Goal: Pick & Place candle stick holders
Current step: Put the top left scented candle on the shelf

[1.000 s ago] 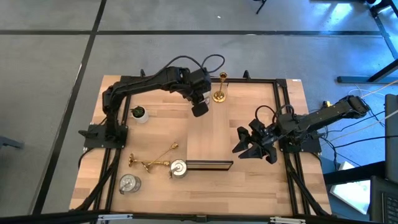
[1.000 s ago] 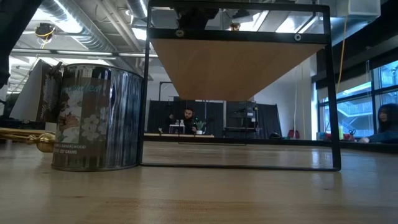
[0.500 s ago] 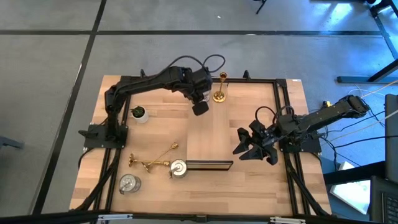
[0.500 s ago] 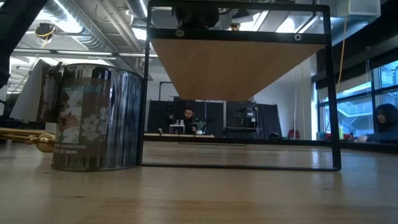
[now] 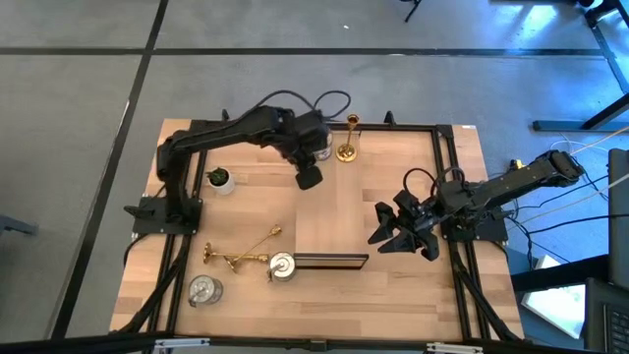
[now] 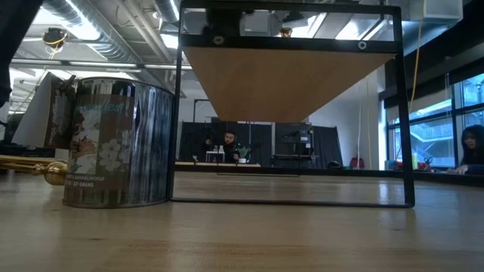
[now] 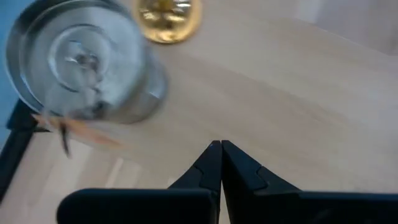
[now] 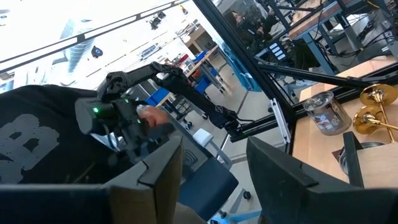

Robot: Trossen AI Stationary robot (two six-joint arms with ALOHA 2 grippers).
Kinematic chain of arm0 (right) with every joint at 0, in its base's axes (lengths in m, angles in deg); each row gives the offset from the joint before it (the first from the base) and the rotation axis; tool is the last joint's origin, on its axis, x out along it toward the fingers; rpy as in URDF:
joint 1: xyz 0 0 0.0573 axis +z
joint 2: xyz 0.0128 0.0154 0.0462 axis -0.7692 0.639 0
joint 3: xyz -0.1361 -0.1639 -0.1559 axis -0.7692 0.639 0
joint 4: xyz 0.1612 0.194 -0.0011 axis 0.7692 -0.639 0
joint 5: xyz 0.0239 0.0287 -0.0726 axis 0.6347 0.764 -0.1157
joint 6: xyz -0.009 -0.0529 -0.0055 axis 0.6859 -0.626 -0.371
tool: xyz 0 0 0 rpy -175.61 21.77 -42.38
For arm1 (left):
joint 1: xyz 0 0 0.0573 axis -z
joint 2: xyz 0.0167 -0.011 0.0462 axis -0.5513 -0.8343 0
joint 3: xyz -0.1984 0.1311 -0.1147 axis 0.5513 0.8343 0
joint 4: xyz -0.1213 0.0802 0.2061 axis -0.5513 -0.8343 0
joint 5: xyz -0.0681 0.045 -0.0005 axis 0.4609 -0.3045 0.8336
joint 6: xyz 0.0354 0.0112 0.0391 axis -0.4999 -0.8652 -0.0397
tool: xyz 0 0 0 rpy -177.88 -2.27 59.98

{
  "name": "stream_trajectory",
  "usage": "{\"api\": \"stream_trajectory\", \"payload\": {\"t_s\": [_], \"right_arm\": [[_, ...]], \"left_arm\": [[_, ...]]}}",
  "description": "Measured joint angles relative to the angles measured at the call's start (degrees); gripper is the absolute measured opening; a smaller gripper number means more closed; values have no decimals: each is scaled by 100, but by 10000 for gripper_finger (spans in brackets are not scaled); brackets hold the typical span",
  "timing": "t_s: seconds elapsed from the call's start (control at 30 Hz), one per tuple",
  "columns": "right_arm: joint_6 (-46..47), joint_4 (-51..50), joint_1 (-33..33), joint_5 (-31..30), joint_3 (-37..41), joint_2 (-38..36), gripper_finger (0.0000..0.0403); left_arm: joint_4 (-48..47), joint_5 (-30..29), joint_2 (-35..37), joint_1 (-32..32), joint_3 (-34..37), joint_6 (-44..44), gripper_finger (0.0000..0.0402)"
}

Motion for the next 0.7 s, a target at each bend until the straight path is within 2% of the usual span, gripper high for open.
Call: {"api": "stream_trajectory", "payload": {"t_s": [0.1,0.33,0.5,0.6,0.7], "right_arm": [[0,2,0,0,1,0,181],[0,93,-164,-2,-1,0,181],[1,709,-313,-1,-22,1,181],[-60,911,-417,-2,-119,0,181],[-121,906,-554,-23,-238,1,181]], "left_arm": [[-3,-107,380,211,0,150,1],[465,-1325,1188,365,-2,668,1],[712,-1351,1422,149,-2,619,1],[779,-1529,1372,-258,-2,282,1],[1040,-991,1165,-814,-4,-58,1]]}}
